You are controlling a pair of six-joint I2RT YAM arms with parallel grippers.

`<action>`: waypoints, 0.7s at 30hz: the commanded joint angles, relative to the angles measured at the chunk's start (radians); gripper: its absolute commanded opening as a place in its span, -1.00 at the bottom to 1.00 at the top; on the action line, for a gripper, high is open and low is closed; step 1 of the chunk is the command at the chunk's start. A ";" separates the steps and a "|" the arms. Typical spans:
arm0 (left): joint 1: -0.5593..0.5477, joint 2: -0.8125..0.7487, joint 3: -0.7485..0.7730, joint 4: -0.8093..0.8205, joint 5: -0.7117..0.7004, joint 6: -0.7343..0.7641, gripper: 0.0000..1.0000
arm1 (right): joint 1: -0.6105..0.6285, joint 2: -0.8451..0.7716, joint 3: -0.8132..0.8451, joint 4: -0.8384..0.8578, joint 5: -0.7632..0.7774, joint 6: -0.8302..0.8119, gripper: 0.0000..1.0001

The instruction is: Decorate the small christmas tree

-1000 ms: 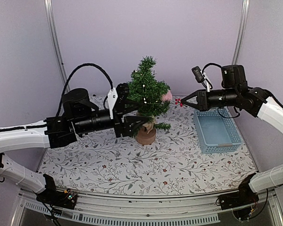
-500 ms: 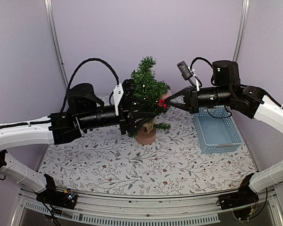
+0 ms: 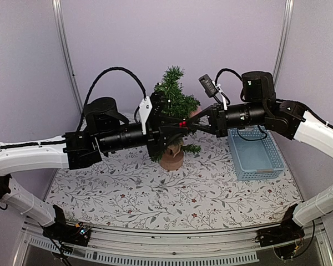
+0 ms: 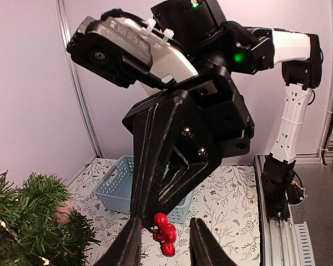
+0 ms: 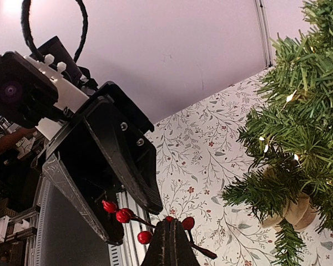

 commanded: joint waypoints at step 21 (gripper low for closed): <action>0.029 -0.175 -0.031 -0.074 -0.137 -0.072 -1.00 | -0.018 -0.014 0.085 0.048 0.210 0.067 0.46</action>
